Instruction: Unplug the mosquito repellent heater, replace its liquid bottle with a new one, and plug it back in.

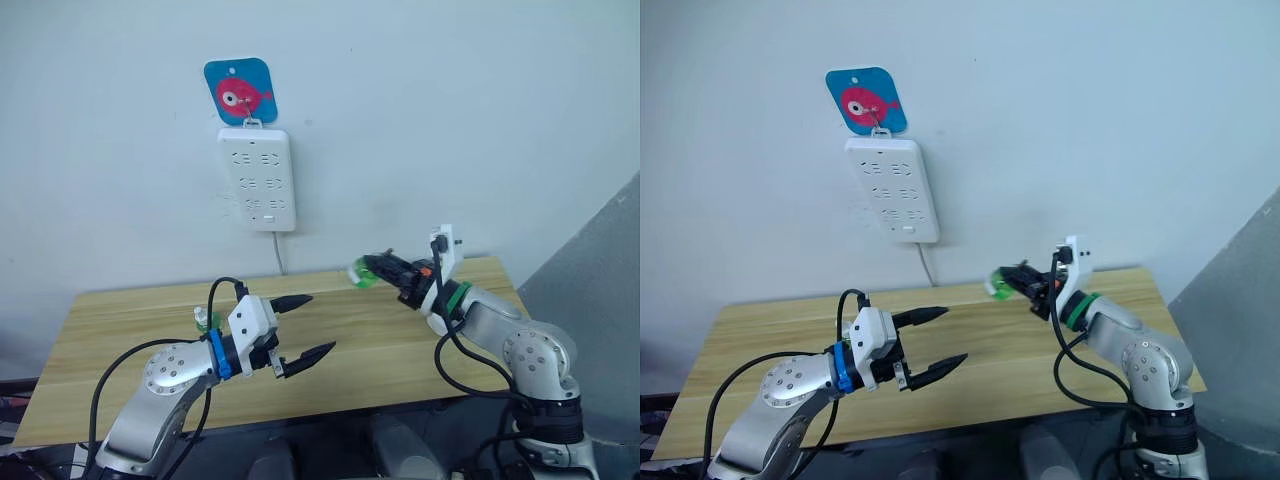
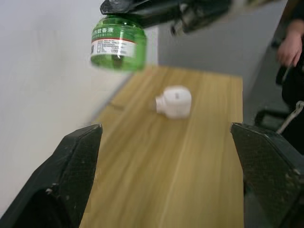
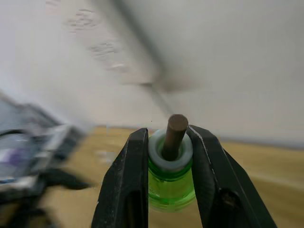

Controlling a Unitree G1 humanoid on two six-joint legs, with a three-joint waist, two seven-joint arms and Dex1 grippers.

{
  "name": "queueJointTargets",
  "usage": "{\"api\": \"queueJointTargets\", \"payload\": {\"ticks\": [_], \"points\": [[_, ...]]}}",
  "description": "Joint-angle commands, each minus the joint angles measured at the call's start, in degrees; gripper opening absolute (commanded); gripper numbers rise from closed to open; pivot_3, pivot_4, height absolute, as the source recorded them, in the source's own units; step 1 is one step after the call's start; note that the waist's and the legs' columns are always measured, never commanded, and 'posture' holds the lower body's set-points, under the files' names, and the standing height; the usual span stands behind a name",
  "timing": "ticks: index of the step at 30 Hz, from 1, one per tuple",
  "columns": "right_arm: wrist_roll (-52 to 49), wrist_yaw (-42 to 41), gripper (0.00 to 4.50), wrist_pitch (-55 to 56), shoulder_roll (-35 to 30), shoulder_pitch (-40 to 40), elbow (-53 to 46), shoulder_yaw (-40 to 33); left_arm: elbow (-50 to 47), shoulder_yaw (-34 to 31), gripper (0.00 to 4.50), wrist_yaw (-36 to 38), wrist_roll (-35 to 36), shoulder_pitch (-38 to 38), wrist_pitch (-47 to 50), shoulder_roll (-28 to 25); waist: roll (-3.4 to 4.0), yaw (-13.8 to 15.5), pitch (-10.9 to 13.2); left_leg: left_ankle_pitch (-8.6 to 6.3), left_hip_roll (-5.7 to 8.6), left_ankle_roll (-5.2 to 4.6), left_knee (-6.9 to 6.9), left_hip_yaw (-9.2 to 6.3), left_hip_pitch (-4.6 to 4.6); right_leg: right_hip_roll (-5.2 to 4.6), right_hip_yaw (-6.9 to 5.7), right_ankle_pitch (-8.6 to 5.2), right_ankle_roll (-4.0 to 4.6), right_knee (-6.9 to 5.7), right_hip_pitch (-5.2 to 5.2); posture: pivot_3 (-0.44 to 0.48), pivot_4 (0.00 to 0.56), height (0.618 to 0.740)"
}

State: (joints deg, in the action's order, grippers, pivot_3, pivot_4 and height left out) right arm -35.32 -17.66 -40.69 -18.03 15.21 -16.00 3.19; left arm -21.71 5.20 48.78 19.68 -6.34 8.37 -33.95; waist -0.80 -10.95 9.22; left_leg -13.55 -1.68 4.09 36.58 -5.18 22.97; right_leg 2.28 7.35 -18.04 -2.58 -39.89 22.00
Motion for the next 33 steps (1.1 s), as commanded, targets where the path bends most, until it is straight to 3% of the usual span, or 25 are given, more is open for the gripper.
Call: {"api": "queueJointTargets", "payload": {"ticks": [1, 10, 14, 20, 26, 29, 33], "points": [[15.3, -1.9, 0.84, 17.7, 0.5, 0.2, 9.4, 7.7, -3.8, 0.2, 4.50, -1.2, -1.8, -1.2, 0.7, -1.0, -0.03, 0.0, 0.0, 0.00, -0.01, 0.00, -0.04, 0.02, 0.00, 0.00, 0.02, -0.01, 0.01, -0.01, 0.03, -0.128, 0.137, 0.733], [30.4, 1.2, 0.84, 38.8, 8.8, 7.7, 41.8, 10.2, -8.7, -0.9, 4.50, -7.6, -5.7, -5.9, 4.4, -0.8, -0.11, 0.6, 0.3, 0.00, 0.00, 0.00, -0.27, 0.26, -0.06, -0.06, 0.24, 0.00, 0.03, -0.04, 0.13, -0.089, 0.154, 0.733], [33.7, 1.5, 0.84, 45.2, 11.0, 12.3, 54.0, 9.9, -9.5, -1.7, 4.50, -8.6, -3.6, -6.6, 7.0, 0.0, -0.09, 1.5, 0.4, 0.00, 0.00, 0.00, -0.27, 0.26, -0.08, -0.06, 0.24, 0.00, 0.04, -0.05, 0.13, -0.082, 0.155, 0.733], [34.8, 1.2, 0.84, 48.5, 12.6, 15.4, 62.8, 7.7, -10.1, -3.7, 4.50, -10.0, -1.8, -7.0, 8.3, 1.2, -0.08, 2.2, 0.4, 0.00, 0.01, 0.00, -0.27, 0.24, -0.08, -0.06, 0.21, 0.15, 0.29, -0.06, 0.12, -0.055, 0.150, 0.733], [33.7, -0.8, 2.81, 47.8, 13.0, 13.7, 60.3, 6.1, -9.1, -5.5, 4.50, -10.8, -3.1, -8.8, 5.5, 2.0, -0.08, 2.8, 0.4, 0.00, 0.00, 0.00, -0.28, 0.22, -0.09, -0.06, 0.18, 0.16, 0.31, -0.07, 0.11, -0.059, 0.151, 0.733], [33.5, -2.0, 3.95, 47.2, 12.5, 9.7, 51.3, 6.4, -8.8, -7.3, 4.50, -11.2, -1.8, -10.0, 4.1, 3.2, -0.07, 3.0, 0.4, 0.00, -0.01, 0.00, -0.28, 0.20, -0.09, -0.07, 0.16, 0.16, 0.31, -0.07, 0.11, -0.060, 0.157, 0.733], [33.9, -5.0, 3.95, 43.8, 9.9, 1.6, 32.1, 8.4, -7.5, -11.4, 4.50, -13.9, -1.2, -13.7, 4.5, 5.0, 0.01, 3.1, 0.6, 0.00, 0.00, 0.00, -0.32, 0.19, -0.07, -0.11, 0.15, 0.10, 0.24, -0.05, 0.12, -0.059, 0.182, 0.733]]}}
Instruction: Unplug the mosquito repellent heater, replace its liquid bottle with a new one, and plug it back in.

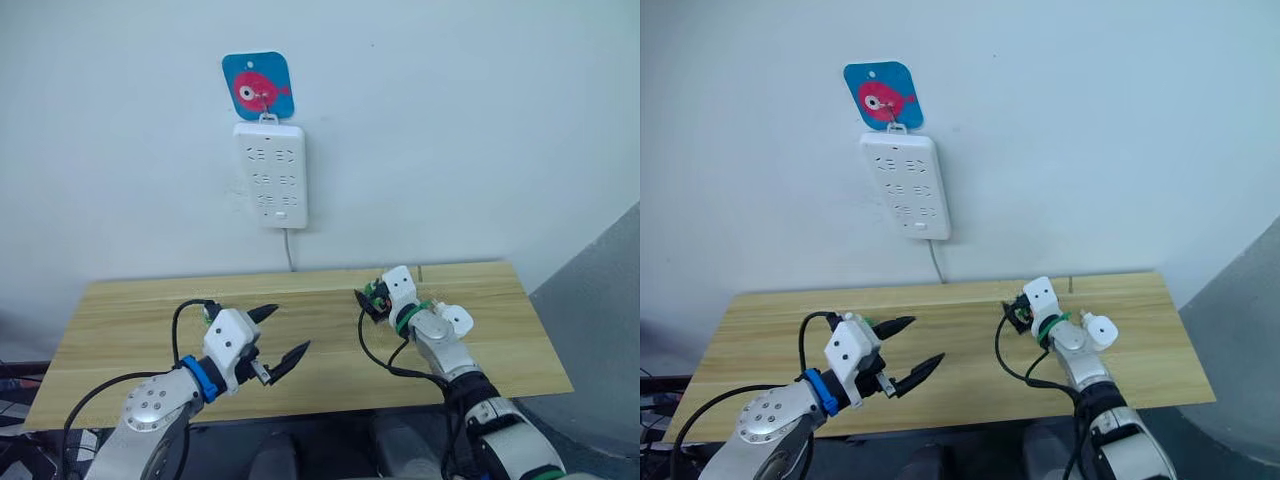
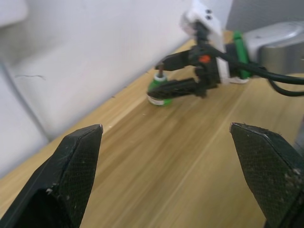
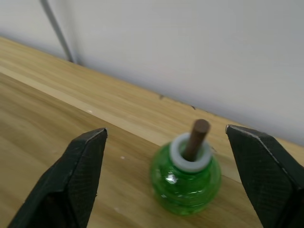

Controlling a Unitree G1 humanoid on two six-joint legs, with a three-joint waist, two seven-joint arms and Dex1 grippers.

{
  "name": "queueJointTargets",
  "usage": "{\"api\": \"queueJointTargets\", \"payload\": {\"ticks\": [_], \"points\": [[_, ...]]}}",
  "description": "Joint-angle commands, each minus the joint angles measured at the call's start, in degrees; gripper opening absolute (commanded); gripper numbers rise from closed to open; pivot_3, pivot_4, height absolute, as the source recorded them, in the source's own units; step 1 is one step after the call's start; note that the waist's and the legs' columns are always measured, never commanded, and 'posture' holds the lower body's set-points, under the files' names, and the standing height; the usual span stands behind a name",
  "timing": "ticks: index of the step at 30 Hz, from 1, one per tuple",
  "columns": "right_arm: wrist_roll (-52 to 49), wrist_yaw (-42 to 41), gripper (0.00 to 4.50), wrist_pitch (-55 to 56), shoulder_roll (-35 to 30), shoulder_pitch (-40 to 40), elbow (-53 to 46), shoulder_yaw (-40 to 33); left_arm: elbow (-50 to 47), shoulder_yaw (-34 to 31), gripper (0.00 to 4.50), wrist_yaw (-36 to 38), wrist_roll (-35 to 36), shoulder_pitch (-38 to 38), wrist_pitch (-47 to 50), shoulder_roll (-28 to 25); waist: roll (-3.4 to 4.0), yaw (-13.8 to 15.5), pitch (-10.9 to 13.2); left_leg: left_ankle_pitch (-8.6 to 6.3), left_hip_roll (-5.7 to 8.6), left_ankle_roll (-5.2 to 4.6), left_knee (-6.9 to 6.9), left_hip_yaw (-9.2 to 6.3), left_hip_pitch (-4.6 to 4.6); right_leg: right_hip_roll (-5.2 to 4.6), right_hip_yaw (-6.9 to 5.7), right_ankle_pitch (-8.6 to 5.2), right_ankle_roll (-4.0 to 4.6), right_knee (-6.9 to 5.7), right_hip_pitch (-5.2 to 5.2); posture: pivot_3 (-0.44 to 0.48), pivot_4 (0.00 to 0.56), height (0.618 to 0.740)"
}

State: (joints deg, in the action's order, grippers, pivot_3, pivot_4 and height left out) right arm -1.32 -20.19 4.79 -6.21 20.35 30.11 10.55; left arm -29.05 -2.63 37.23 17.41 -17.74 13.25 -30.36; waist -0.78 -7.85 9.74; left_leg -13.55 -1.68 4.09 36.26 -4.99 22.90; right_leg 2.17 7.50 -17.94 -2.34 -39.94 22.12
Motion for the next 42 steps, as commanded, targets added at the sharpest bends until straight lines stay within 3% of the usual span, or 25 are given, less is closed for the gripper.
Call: {"api": "queueJointTargets", "payload": {"ticks": [1, 6, 12, 22, 39, 42], "points": [[0.1, -3.8, 3.95, -3.1, -3.1, -5.8, -19.6, 2.0, 0.6, -4.8, 4.50, -3.0, 1.3, -3.3, -0.2, 1.9, -0.03, 0.1, 0.4, 0.00, 0.01, 0.00, -0.01, 0.00, 0.00, -0.04, 0.00, -0.09, -0.15, 0.01, 0.00, -0.060, 0.188, 0.733], [-2.6, -14.3, 3.95, -15.2, -12.4, -16.0, -47.3, 9.2, 10.1, -9.4, 4.50, -1.8, 1.6, -5.3, 1.1, 0.6, -0.12, 0.4, 1.5, 0.00, -0.05, 0.01, -0.02, -0.06, -0.05, -0.08, -0.05, -0.19, -0.06, -0.01, -0.01, -0.093, 0.222, 0.733], [-5.4, -18.8, 3.95, -30.1, -18.8, -15.8, -62.5, 12.1, 21.9, -11.9, 4.50, -2.0, 0.2, 1.7, -2.1, -0.4, -0.43, 0.9, 4.0, 0.07, -0.07, 0.10, 0.00, 0.01, -0.10, -0.23, -0.12, -0.33, 0.19, -0.03, 0.03, -0.134, 0.283, 0.733], [-6.9, -17.0, 3.95, -45.1, -18.5, -10.1, -68.4, 12.1, 39.1, -11.1, 4.50, -2.4, -4.1, 14.7, -5.8, -1.4, -0.99, 1.3, 6.8, 0.13, -0.10, 0.45, -0.16, 0.05, 0.11, -0.46, -0.27, -0.12, -0.17, 0.04, 0.22, -0.147, 0.338, 0.733], [-7.1, -15.7, 3.95, -47.3, -20.7, -9.7, -69.2, 12.3, 48.6, -8.4, 4.50, -1.2, -8.1, 22.7, -9.6, -2.9, -1.16, 1.5, 9.1, 0.08, -0.13, 0.53, -0.21, -0.05, 0.20, -0.71, -0.41, -0.16, -0.24, 0.05, 0.26, -0.129, 0.363, 0.733], [-7.6, -15.6, 3.95, -48.7, -21.8, -10.6, -70.6, 11.0, 54.9, -7.6, 4.50, -1.1, -8.4, 27.2, -10.8, -2.3, -1.17, 1.7, 9.3, 0.09, -0.09, 0.53, -0.22, -0.06, 0.20, -0.83, -0.44, -0.18, -0.27, 0.05, 0.26, -0.152, 0.368, 0.733]]}}
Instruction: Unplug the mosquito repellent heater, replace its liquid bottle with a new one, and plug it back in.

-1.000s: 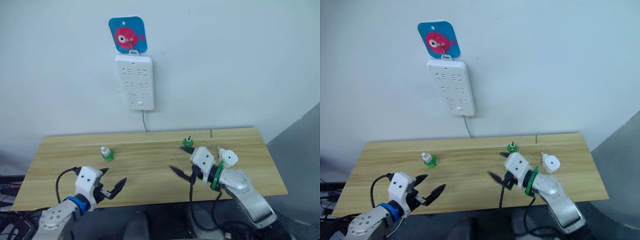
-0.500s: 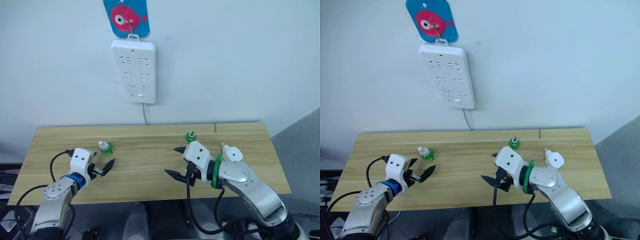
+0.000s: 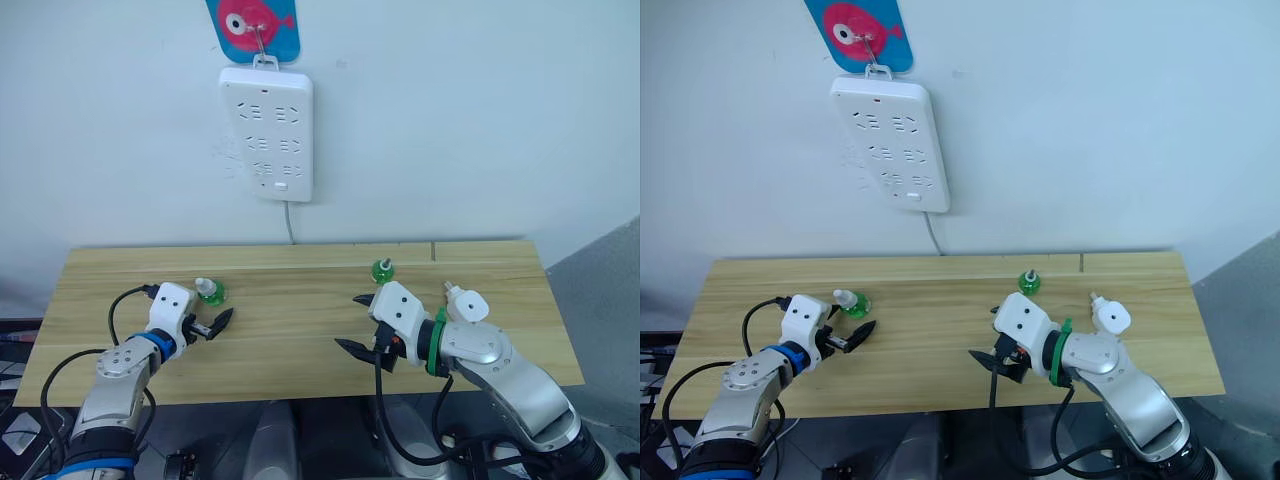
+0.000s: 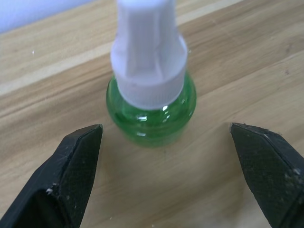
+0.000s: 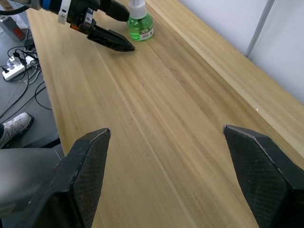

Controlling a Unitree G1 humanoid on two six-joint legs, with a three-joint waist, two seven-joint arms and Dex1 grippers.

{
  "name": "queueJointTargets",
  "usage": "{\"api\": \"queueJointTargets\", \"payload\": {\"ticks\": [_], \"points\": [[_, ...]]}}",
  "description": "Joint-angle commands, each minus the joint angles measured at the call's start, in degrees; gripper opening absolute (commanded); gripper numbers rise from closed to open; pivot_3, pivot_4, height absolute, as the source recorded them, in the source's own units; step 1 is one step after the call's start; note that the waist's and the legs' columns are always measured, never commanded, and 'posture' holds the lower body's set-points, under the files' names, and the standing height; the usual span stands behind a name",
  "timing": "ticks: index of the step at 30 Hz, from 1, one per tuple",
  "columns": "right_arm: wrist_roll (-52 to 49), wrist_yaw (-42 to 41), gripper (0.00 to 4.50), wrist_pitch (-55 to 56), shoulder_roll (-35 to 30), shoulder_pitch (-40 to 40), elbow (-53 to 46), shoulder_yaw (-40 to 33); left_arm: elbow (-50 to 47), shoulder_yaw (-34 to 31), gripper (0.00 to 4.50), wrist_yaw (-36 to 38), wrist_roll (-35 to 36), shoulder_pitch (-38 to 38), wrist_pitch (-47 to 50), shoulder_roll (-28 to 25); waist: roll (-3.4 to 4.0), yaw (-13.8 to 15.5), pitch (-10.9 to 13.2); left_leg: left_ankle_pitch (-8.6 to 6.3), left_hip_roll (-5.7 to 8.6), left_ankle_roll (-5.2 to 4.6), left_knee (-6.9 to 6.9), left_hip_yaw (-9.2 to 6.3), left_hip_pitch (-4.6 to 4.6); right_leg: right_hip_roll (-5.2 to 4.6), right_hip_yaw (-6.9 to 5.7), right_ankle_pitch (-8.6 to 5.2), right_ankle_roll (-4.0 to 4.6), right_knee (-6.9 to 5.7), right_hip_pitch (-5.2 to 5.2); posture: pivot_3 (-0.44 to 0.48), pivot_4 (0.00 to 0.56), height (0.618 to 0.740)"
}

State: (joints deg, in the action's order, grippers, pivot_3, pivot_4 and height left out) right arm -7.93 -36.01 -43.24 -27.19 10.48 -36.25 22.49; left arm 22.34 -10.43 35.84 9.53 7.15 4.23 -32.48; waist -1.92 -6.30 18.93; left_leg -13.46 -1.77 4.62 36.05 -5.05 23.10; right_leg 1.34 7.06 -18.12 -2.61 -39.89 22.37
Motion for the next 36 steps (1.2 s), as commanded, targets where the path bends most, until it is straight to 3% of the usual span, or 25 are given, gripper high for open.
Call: {"api": "queueJointTargets", "payload": {"ticks": [1, 12, 16, 24, 31, 36], "points": [[-1.1, 0.3, 3.95, -0.9, -1.1, -0.8, -4.5, -1.1, 4.7, 0.3, 4.50, 0.4, -0.7, 3.1, -2.2, -0.1, -0.04, 0.2, 0.1, 0.00, 0.04, 0.00, 0.01, -0.01, 0.03, 0.00, -0.02, 0.00, -0.01, 0.00, 0.00, -0.152, 0.368, 0.733], [-2.4, 1.5, 3.95, -3.6, -1.7, -1.6, -7.3, -2.6, 8.6, 2.0, 4.50, 4.5, -0.5, 4.8, -4.2, 1.1, 0.12, 0.1, 0.3, 0.00, 0.06, 0.00, -0.01, 0.05, 0.08, -0.15, -0.02, 0.00, -0.10, 0.16, 0.00, -0.160, 0.384, 0.733], [-4.6, 3.5, 3.95, -7.1, 0.7, -1.7, -7.4, -4.8, 9.7, 2.3, 4.50, 5.4, -0.8, 5.3, -5.1, 1.0, 0.18, 0.1, 0.3, 0.00, 0.04, 0.00, -0.01, 0.06, 0.08, -0.15, -0.01, 0.00, -0.11, 0.21, 0.00, -0.164, 0.385, 0.733], [-5.5, 5.0, 3.98, -8.4, -0.4, -2.3, -8.3, -5.7, 12.8, 2.2, 2.23, 6.4, -1.4, 7.1, -8.1, 0.5, 0.37, 0.1, 0.4, 0.00, 0.06, 0.00, -0.03, 0.07, 0.25, -0.18, -0.02, 0.04, -0.20, 0.52, 0.03, -0.173, 0.383, 0.733], [-5.9, 5.2, 3.98, -7.7, -1.2, -2.8, -8.8, -5.5, 10.3, 3.4, 2.21, 10.1, -1.0, 5.9, -10.3, -0.1, 0.46, 0.0, 0.5, 0.00, 0.06, 0.00, -0.07, 0.06, 0.41, -0.23, -0.03, 0.12, -0.33, 0.82, 0.07, -0.182, 0.377, 0.733], [-8.7, 3.0, 3.98, -7.1, -0.6, -1.7, -9.2, -5.3, -3.1, 6.5, 2.21, 16.4, 1.4, 2.2, -7.0, -0.8, 0.46, -0.1, 0.5, 0.01, 0.09, 0.01, -0.05, 0.06, 0.87, -0.34, -0.09, 0.18, -0.37, 0.82, 0.51, -0.172, 0.360, 0.733]]}}
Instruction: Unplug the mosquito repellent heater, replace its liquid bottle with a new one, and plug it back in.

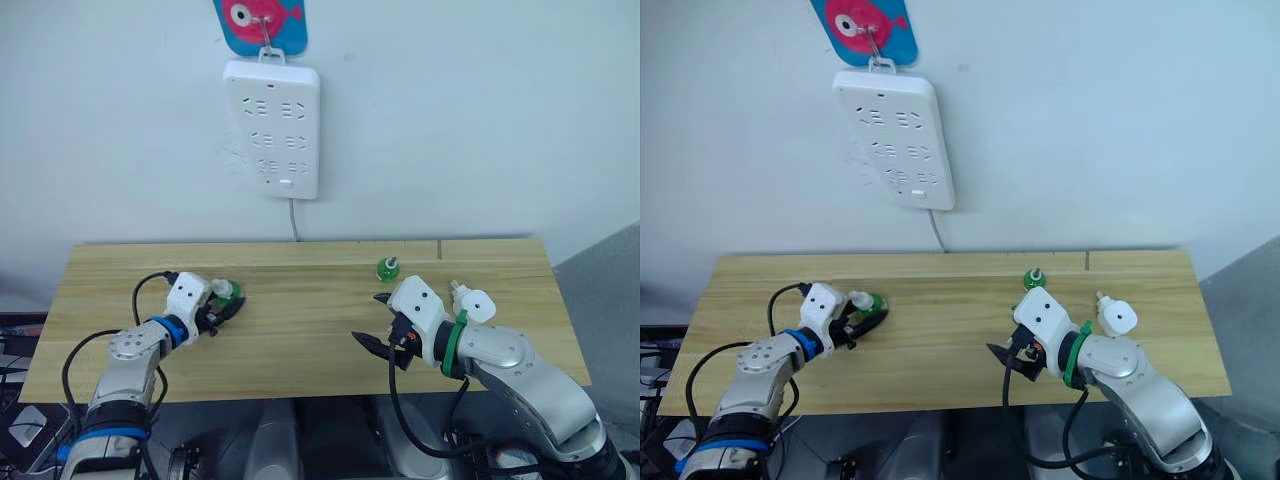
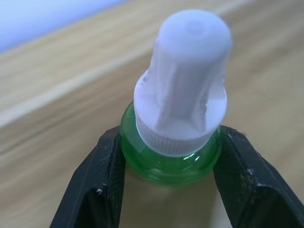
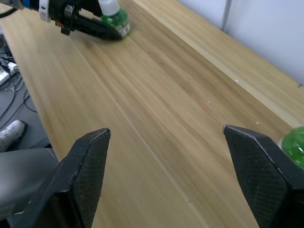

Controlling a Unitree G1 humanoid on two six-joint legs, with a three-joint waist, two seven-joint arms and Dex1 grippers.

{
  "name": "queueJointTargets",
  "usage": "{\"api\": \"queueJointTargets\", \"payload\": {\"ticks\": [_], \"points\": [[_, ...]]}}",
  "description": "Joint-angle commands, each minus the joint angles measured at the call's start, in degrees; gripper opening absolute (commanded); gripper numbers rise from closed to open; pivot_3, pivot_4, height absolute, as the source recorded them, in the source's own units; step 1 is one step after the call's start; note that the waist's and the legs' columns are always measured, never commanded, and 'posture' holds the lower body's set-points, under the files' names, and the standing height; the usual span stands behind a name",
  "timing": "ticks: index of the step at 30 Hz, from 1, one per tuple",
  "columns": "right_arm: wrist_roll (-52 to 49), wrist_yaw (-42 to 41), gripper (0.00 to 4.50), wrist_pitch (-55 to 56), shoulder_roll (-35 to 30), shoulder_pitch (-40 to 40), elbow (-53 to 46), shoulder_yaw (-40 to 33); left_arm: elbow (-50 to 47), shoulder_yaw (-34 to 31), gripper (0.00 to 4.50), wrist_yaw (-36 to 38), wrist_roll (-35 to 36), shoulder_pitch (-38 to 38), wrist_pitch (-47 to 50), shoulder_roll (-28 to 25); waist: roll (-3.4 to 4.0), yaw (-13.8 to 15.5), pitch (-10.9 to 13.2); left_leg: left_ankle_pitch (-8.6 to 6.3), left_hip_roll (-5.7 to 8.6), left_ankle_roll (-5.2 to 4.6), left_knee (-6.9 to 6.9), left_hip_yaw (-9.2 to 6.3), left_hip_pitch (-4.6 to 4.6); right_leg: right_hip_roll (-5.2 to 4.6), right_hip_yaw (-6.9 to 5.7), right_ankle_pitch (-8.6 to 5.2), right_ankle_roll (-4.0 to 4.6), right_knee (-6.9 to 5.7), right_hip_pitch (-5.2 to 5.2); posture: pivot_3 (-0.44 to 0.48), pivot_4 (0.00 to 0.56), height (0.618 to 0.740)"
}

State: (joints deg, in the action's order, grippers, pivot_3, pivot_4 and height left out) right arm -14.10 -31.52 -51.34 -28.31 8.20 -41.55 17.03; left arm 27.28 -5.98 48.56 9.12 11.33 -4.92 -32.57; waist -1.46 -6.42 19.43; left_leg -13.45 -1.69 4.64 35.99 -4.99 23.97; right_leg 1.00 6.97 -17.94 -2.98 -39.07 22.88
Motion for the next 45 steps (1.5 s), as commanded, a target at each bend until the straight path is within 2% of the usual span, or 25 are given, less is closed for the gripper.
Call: {"api": "queueJointTargets", "payload": {"ticks": [1, 3, 7, 11, 19, 30, 33, 39, 45], "points": [[-3.3, -1.8, 3.98, 0.7, 0.6, 1.1, -3.8, 0.4, -11.0, 3.0, 2.21, 4.9, 2.2, -2.7, 3.4, -0.9, 0.00, 0.1, 0.0, 0.01, 0.01, 0.02, 0.00, 0.00, 0.11, -0.03, -0.02, 0.05, 0.06, -0.04, 0.13, -0.170, 0.358, 0.733], [-4.5, -2.2, 3.98, 0.2, 1.0, 2.0, -3.3, 0.8, -15.5, 4.4, 2.21, 6.4, 2.7, -3.5, 5.9, -1.1, -0.01, 0.1, 0.0, 0.05, 0.00, 0.07, 0.05, -0.09, 0.41, -0.03, -0.10, 0.19, 0.28, -0.10, 0.41, -0.166, 0.348, 0.733], [-7.6, -2.8, 3.98, -2.7, 5.0, 10.4, 0.6, 1.9, -29.1, 10.7, 2.21, 13.5, 6.9, -1.6, 15.2, -2.0, 0.00, 0.0, 0.0, 0.07, 0.02, 0.08, 0.08, -0.22, 0.48, -0.02, -0.22, 0.24, 0.33, -0.10, 0.42, -0.162, 0.321, 0.733], [-9.2, -4.4, 3.98, -4.2, 6.6, 16.8, 5.2, 3.0, -33.0, 13.4, 2.21, 16.4, 8.5, 3.0, 20.6, -3.1, -0.05, -0.1, -0.1, 0.07, 0.05, 0.04, 0.10, -0.33, 0.48, -0.01, -0.34, 0.26, 0.34, -0.14, 0.40, -0.155, 0.293, 0.733], [-9.3, -6.5, 3.98, -2.2, 7.9, 22.4, 11.6, 5.4, -34.9, 15.3, 2.21, 20.1, 9.7, 10.7, 25.6, -4.7, -0.13, 0.0, -0.5, 0.22, 0.06, 0.27, 0.18, -0.92, 0.73, -0.11, -1.17, 0.28, 0.41, -0.28, 0.48, -0.133, 0.225, 0.733], [-8.4, -5.8, 3.98, 1.2, 10.8, 24.0, 17.0, 5.1, -34.4, 14.7, 2.21, 21.7, 9.1, 11.5, 23.3, -5.8, -0.21, 0.0, -2.0, 0.64, 0.14, 0.66, 0.18, -1.24, 0.80, -0.11, -1.45, 0.27, 0.46, -0.83, 0.65, -0.104, 0.183, 0.733], [-7.9, -5.9, 3.36, 2.3, 11.1, 24.2, 18.0, 5.3, -34.3, 14.7, 2.21, 22.1, 9.1, 11.5, 23.0, -6.3, -0.23, 0.0, -2.3, 0.76, 0.15, 0.67, 0.19, -1.27, 0.79, -0.10, -1.46, 0.35, 0.59, -0.89, 0.65, -0.098, 0.181, 0.733], [-6.5, -6.9, 1.22, 5.8, 10.9, 24.1, 19.6, 5.7, -33.2, 14.9, 2.21, 22.6, 8.7, 11.9, 22.0, -6.5, -0.21, 0.0, -3.0, 0.86, 0.17, 0.65, 0.20, -1.30, 0.79, -0.09, -1.51, 0.41, 0.69, -0.95, 0.65, -0.094, 0.172, 0.733], [-5.2, -8.2, 1.14, 9.6, 10.9, 24.2, 21.2, 5.5, -31.3, 13.3, 2.21, 21.4, 10.6, 13.1, 23.0, -4.6, -0.23, 0.0, -3.8, 0.87, 0.18, 0.65, 0.21, -1.32, 0.79, -0.09, -1.53, 0.42, 0.69, -0.98, 0.64, -0.091, 0.143, 0.733]]}}
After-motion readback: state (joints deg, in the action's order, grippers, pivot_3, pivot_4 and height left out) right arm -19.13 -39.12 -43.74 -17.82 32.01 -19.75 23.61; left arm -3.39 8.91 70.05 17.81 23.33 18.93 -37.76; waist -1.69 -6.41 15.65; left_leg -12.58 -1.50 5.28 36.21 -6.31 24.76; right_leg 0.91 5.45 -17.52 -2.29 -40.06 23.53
